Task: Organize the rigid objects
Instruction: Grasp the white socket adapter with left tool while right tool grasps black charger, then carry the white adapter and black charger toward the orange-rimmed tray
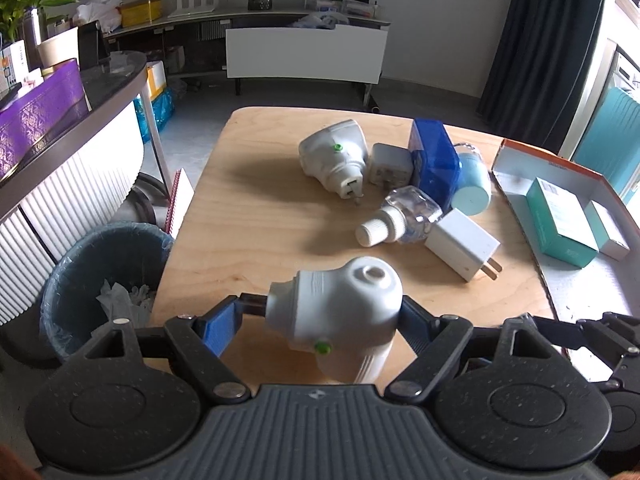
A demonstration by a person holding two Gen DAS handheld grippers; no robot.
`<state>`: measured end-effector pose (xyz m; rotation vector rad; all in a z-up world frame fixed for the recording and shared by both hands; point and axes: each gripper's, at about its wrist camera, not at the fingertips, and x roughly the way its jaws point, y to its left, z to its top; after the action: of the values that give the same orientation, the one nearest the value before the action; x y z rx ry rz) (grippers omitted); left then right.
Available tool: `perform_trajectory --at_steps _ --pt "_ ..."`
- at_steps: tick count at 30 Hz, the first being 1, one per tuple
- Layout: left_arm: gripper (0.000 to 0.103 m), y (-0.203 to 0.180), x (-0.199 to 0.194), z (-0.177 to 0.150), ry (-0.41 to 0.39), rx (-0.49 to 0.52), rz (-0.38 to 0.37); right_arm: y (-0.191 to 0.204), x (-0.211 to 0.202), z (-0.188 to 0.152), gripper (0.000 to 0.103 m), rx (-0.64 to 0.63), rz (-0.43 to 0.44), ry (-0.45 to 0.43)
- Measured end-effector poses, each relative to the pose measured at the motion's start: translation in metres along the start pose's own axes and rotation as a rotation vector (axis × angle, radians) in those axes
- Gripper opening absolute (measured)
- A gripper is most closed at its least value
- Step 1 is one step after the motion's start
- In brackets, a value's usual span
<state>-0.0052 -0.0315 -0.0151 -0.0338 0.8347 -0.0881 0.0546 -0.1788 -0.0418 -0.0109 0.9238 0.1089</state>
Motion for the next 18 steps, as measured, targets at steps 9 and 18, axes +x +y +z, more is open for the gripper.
perform_trajectory --at_steps 9,18 --pt "0.084 -0.003 -0.007 -0.002 -0.010 -0.006 0.009 -0.006 -0.015 0.004 0.072 0.010 0.001 -0.082" --pt "0.084 -0.010 -0.017 0.005 -0.040 0.001 0.019 -0.017 -0.034 0.020 0.072 0.045 0.013 -0.138"
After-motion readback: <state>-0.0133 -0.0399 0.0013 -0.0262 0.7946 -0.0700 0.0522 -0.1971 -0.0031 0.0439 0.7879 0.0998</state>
